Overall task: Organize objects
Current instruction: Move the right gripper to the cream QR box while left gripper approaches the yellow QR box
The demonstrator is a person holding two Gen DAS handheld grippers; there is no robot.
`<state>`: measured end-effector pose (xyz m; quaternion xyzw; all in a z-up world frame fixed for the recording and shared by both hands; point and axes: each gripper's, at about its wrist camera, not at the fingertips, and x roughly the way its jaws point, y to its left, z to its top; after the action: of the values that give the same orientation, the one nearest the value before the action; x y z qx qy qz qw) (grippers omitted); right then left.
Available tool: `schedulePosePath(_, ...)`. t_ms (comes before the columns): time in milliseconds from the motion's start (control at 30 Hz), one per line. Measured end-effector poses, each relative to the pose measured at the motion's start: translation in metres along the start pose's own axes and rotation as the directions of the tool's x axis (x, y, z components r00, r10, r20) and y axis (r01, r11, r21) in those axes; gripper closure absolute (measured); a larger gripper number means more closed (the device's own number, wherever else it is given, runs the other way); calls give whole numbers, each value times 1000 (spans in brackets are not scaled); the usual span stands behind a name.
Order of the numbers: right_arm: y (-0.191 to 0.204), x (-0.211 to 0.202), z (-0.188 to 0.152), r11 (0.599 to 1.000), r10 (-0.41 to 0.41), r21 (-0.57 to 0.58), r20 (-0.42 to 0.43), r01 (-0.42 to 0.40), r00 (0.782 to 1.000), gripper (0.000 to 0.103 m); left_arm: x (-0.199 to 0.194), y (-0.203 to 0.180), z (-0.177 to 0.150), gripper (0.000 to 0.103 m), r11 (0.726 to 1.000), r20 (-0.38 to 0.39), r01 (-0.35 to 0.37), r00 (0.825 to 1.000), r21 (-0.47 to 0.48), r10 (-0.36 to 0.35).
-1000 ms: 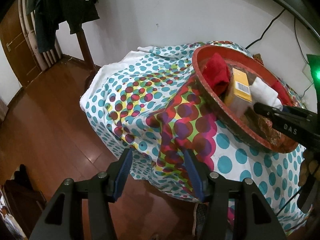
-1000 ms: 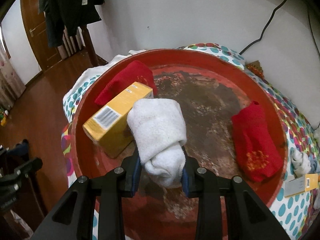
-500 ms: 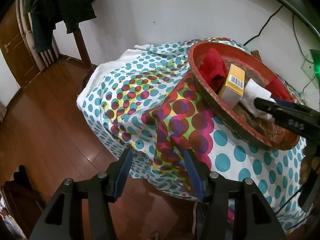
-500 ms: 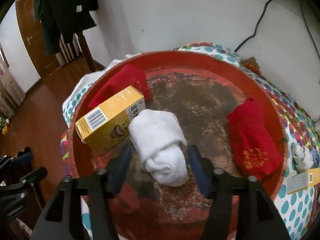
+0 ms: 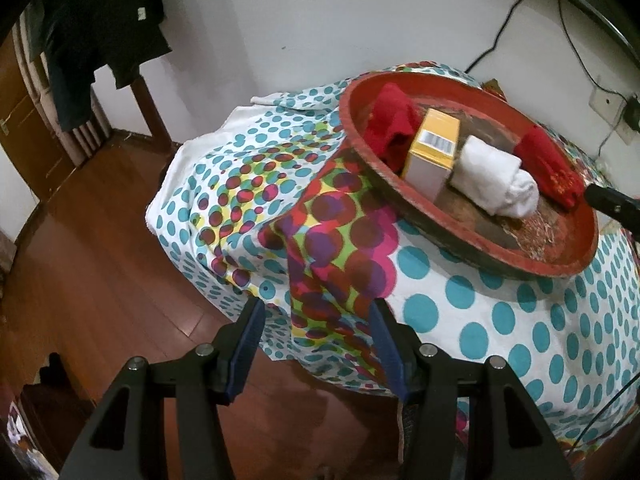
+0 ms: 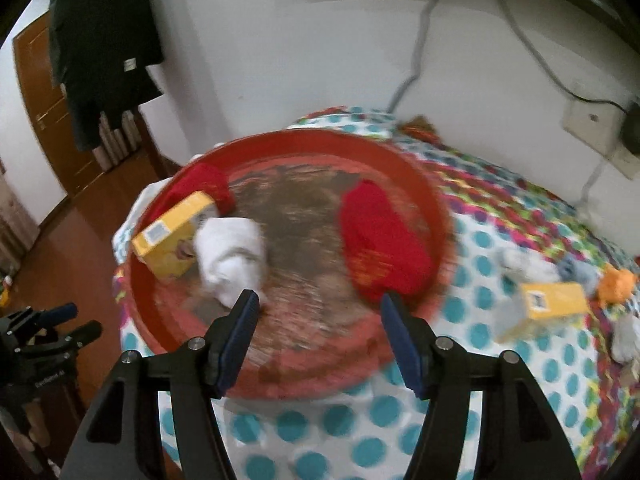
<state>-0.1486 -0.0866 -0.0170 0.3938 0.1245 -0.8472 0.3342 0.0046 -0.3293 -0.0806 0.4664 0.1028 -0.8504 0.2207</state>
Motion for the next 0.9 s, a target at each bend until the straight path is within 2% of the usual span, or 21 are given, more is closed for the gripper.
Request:
schedulePosePath(200,-61,-28,-21,994,-93,64,20,91,996,42,-7,-19,-2,48,998,30,1,1000,62,-3)
schedulePosePath(333,-112,-43,-43,978,-169,123,4,167,986,42,-10,-29,-4,48,996,40,17,999,87,-20)
schedulePosePath(567,-209,-60,-86,912,-303,275,-53,305,952,42,-17,-44,-6,48,993,50,64,996,104,-69)
schedulePosePath(633,-228,-63,-96,893,-326,306,-67,331,943,42,-20,-48,-6,48,990,54,84,994,112,-90)
schedulePosePath(833,-278,-66,-120,837,-389,370,-118,404,914,42,-28,-61,-8,48,987,67,77,994,143,-87)
schedulePosePath(900,-288,-64,-125,828,-387,385,-132,407,913,42,-32,-66,-7,48,986,75,73,994,151,-85)
